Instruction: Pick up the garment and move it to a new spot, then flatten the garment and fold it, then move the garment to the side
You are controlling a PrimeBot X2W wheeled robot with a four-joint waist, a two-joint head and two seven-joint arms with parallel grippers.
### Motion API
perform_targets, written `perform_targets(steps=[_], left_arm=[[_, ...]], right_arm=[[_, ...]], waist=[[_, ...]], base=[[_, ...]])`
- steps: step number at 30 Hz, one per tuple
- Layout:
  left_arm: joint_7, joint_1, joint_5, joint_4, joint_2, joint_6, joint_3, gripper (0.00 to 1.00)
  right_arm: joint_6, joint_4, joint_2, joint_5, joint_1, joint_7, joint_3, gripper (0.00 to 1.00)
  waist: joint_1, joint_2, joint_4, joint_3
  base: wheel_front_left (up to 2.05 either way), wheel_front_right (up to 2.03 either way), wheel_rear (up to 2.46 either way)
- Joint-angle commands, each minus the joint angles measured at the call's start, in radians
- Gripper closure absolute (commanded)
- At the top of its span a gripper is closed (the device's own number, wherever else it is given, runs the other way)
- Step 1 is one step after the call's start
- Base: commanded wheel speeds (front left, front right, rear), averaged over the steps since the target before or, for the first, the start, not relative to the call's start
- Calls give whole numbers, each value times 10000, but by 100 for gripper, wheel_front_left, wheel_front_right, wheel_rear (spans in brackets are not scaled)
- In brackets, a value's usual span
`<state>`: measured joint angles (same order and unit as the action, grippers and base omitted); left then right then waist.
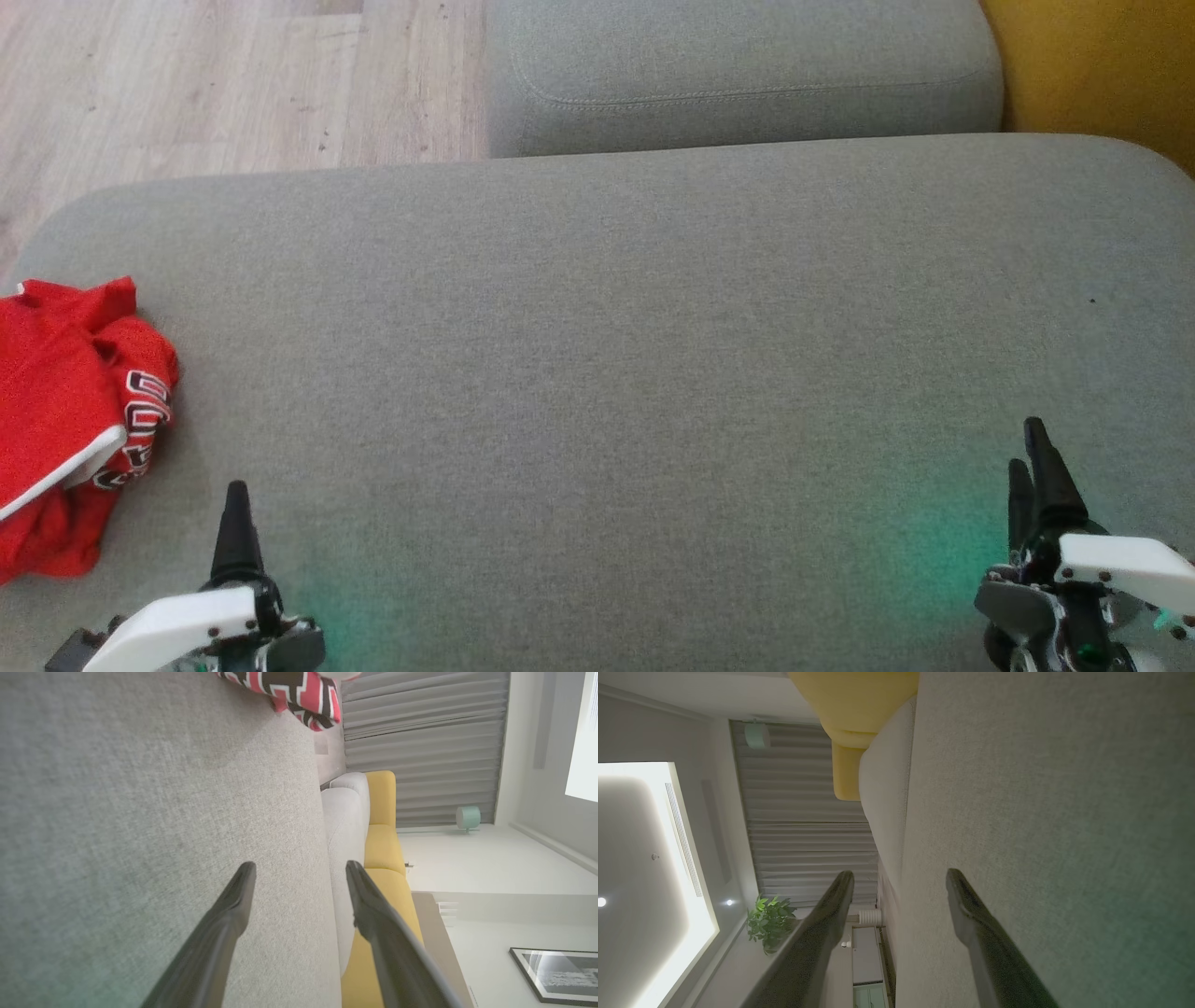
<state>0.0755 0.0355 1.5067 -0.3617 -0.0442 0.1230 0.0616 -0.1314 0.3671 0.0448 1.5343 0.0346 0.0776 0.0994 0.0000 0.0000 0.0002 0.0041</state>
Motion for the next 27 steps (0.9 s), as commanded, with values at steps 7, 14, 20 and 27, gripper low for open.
perform_targets(steps=[7, 14, 20, 27], left_arm=[[-284, 538, -1237, 297, -231, -32, -89, 0], [-488, 585, -2279, 241, -299, -58, -202, 0], [-664, 598, -3114, 143, -371, -125, -263, 0], [-870, 644, -4057, 28, -462, -224, -342, 0]], right_arm=[[1, -197, 229, -1132, 764, -285, -192, 0], [2, -67, 156, -2264, 893, -491, -299, 0], [2, 125, 131, -3127, 985, -668, -404, 0], [2, 353, 112, -4143, 1114, -875, -458, 0]], waist=[[0, 0, -7, 8], [0, 0, -9, 21], [0, 0, -30, 21], [0, 0, -58, 38]], base=[[0, 0, 0], [0, 0, 0], [0, 0, 0], [0, 0, 0]])
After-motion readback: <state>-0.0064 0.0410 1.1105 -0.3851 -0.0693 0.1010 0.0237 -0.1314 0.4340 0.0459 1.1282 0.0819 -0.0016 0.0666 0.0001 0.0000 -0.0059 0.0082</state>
